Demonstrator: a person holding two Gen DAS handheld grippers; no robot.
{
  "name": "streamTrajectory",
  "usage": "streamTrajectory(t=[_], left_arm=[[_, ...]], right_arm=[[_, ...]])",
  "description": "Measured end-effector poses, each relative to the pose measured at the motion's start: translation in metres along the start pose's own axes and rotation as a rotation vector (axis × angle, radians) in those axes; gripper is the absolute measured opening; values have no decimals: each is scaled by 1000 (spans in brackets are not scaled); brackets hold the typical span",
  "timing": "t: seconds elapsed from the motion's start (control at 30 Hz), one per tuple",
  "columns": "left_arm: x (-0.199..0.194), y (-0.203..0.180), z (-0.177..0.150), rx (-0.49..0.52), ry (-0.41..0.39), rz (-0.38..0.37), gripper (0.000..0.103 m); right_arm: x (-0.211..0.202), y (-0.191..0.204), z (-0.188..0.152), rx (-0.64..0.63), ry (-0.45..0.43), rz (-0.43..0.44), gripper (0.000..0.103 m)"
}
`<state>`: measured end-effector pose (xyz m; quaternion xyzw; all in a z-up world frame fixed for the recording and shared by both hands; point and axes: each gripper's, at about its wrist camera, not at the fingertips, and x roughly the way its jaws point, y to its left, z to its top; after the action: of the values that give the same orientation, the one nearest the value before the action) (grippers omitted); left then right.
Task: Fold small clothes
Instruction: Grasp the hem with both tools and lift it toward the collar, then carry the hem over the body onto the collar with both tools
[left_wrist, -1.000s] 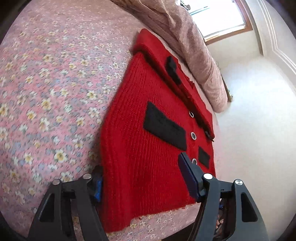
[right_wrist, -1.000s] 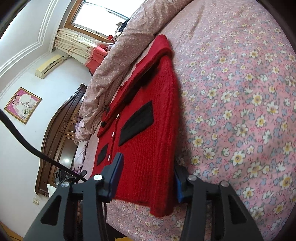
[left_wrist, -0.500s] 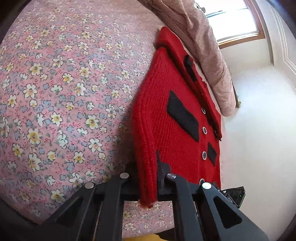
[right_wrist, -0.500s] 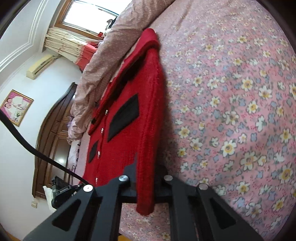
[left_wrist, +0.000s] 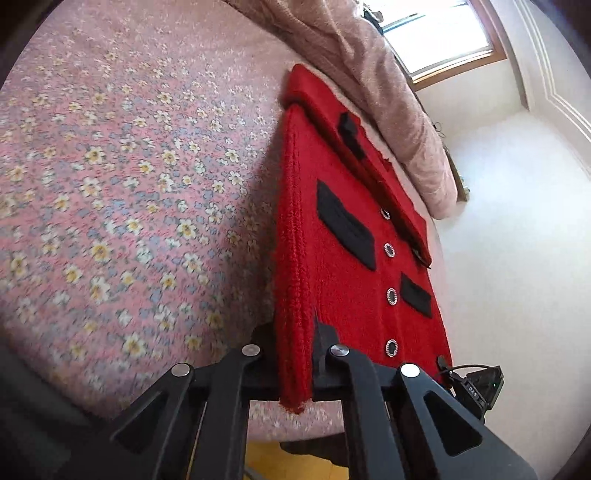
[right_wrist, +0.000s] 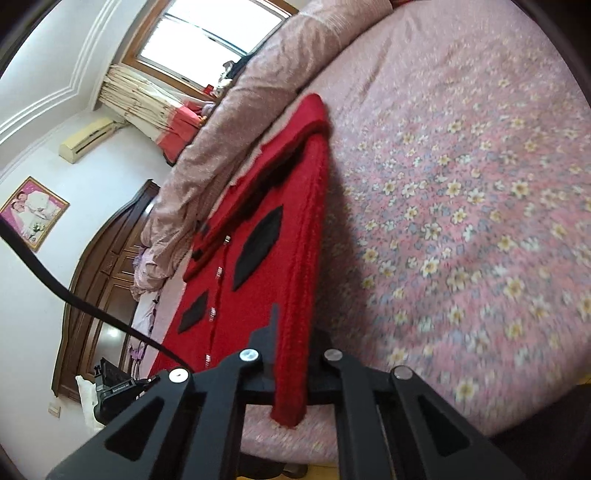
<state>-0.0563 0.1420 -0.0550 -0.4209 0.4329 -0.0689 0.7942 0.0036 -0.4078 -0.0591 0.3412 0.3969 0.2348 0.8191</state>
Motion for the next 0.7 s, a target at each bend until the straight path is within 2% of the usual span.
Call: streamTrajectory(t=[0.13, 0.4, 0.5, 0.6, 0.7], left_arm=[[-16, 0, -9, 16, 0, -19, 1], [-66, -9, -59, 166, 12, 7, 1], [-81, -2, -73, 155, 4, -21, 1], [-83, -4, -70, 165, -26, -43, 1], [-76, -1, -63, 150, -12, -37, 1]], right_arm=[[-14, 4, -8, -25, -2, -6, 5], [-64, 25, -45, -66, -13, 13, 5], [-80, 27, -62, -72, -12, 0, 5], [-84, 21, -63, -53, -18, 3, 6], [-74, 22, -57, -54, -19, -8, 6]])
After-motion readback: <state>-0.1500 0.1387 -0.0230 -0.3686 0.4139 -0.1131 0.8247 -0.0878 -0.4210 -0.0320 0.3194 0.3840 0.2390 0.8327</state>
